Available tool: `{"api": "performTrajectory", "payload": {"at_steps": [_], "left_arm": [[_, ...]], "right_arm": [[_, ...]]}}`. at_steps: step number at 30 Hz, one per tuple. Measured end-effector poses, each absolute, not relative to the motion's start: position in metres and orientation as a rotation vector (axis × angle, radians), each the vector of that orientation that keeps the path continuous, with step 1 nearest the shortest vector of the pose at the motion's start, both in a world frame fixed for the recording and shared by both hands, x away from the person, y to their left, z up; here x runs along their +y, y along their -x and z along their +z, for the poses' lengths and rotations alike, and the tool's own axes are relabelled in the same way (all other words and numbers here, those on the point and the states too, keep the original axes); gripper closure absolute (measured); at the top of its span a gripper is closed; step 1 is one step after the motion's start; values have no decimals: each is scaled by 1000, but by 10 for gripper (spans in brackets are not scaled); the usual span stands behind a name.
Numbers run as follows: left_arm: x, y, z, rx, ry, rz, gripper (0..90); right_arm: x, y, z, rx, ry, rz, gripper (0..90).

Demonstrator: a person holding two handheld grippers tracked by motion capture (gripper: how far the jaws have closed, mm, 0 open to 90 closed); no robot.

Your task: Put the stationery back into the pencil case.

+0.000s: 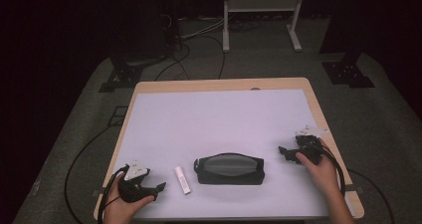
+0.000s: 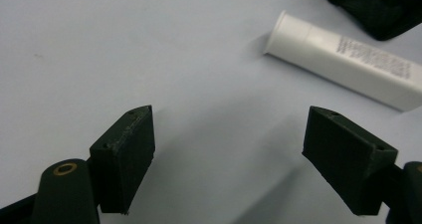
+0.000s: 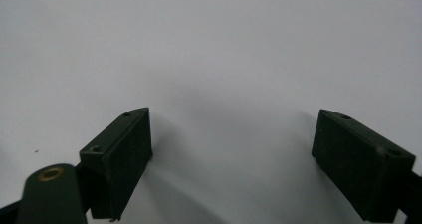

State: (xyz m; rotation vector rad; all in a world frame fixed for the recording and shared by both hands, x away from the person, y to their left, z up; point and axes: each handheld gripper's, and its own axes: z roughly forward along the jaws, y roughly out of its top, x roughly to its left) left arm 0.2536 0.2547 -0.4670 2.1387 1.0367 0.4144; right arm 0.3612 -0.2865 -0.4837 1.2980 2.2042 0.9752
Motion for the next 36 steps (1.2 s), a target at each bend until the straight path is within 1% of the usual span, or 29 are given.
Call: {"api": "performTrajectory", "payload": {"at_steps": [8,16,22,36], "left_arm": [[237,-248,-458,1023,-2107,387,170],[221,-247,-454,1018,-2091,382,104],[211,-248,-451,1034,-2057,384,91],[183,-252,-456,1073,-2063,440,71]], "right_arm": [[-286,-361,-484,2204,-1298,975,148],[-286,-361,-484,2205,-1298,975,148],[-286,-361,-484,2205,-1298,975,148],[-286,-361,-484,2206,-1299,974,147]]}}
